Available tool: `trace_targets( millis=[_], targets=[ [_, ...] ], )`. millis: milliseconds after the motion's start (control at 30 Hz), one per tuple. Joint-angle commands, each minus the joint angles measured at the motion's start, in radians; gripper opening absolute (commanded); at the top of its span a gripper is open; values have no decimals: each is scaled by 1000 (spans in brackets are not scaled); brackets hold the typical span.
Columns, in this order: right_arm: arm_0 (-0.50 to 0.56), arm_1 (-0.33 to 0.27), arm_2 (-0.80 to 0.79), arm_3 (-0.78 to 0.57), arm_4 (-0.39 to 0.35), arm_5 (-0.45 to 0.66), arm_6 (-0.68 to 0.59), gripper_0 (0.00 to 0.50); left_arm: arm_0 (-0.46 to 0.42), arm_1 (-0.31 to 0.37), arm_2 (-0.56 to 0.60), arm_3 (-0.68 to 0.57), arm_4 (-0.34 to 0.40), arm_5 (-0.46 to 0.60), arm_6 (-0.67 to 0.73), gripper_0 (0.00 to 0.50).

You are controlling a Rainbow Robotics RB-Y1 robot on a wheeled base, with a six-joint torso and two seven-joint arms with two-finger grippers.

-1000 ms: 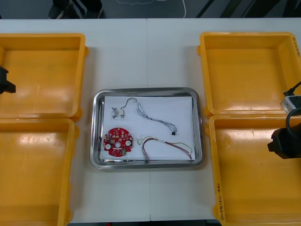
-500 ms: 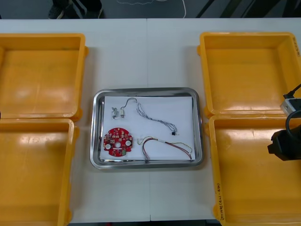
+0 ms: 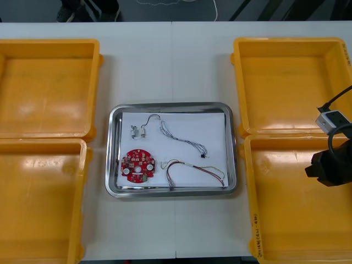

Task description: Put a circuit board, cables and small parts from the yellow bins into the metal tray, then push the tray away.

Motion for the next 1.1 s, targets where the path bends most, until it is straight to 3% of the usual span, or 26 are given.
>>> trace_targets(
  millis=[33,533,733,1100],
  targets=[
    [-63,-9,0,-6,-18,0,132,500,71,41,29,-29,17,6,-124,500],
    [-210,-11,203,-14,21,-1,346,500,111,20,3,-19,52,0,-178,500],
    [-278,-11,298,-14,22,-3,360,500,109,-36,8,-17,45,-32,-196,500],
    [-387,8,507,-14,68,-49,380,500,88,-42,3,-17,25,-66,-230,500]
  ],
)
